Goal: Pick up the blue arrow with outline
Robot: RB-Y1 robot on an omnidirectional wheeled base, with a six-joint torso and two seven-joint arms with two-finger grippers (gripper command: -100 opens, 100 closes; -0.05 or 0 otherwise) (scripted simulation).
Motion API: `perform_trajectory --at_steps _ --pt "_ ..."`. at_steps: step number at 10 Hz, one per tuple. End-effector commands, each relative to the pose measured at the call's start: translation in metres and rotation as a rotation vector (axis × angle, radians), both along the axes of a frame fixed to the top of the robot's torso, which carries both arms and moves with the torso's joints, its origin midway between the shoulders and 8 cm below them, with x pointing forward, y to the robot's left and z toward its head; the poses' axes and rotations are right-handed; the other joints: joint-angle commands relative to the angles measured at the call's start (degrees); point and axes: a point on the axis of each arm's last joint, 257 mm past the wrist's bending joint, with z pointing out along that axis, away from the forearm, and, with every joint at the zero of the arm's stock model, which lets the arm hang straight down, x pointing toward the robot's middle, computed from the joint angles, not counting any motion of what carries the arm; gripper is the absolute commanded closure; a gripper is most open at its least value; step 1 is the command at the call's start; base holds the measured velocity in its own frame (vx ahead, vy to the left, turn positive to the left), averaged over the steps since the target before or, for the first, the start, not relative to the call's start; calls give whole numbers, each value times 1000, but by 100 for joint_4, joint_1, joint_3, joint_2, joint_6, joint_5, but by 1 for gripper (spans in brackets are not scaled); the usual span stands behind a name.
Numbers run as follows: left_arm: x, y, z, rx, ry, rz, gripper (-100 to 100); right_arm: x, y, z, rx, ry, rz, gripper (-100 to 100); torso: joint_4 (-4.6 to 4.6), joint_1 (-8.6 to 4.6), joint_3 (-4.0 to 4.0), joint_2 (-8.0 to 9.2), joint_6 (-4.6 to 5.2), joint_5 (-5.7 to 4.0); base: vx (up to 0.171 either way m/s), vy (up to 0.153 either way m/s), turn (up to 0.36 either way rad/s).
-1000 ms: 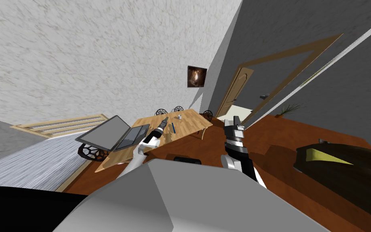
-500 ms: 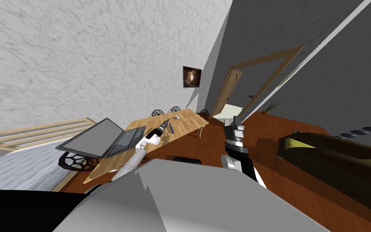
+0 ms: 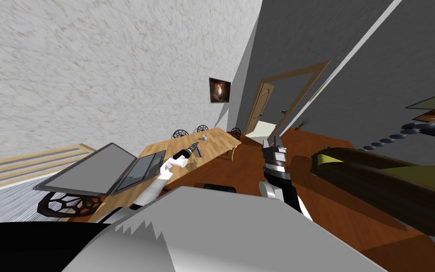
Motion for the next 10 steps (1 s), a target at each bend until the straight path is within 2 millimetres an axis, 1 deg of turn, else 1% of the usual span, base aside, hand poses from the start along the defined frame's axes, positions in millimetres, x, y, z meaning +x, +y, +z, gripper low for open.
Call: perform_trajectory --at_steps 1,2,3,4,5,6,7,8,9,10 --pt "-1 6 -11 6 22 4 -100 0 0 0 0 0 0 0 0 0 0 0 0 0 -6 8 27" --pt "2 14 -23 34 79 1 -100 0 0 0 0 0 0 0 0 -3 -1 -1 -1 0 -10 5 -230" --pt "0 19 -32 35 97 12 -100 0 0 0 0 0 0 0 0 -4 -1 -2 6 -1 -12 14 -109" --pt "2 30 -45 62 154 13 -100 0 0 0 0 0 0 0 0 -2 -1 -2 0 0 -10 16 -192" --pt "-1 34 -53 63 174 21 -100 0 0 0 0 0 0 0 0 -1 -1 -1 4 0 -6 19 -99" --pt "3 40 -57 87 212 13 -100 0 0 0 0 0 0 0 0 0 -1 -2 -1 0 -3 13 -175" --pt "-3 50 -72 88 250 32 -100 0 0 0 0 0 0 0 0 -1 -3 -5 4 -1 -2 15 -103" --pt "-4 63 -83 109 302 38 -100 0 0 0 0 0 0 0 -2 -1 -3 -6 -1 0 -1 16 -167" --pt "-8 66 -90 110 326 44 -100 0 0 0 0 0 0 0 -1 -1 -3 -6 2 0 3 18 -110" --pt "-8 76 -96 128 371 45 -100 0 0 0 0 0 0 0 -1 0 -3 -5 -2 0 5 14 -192"
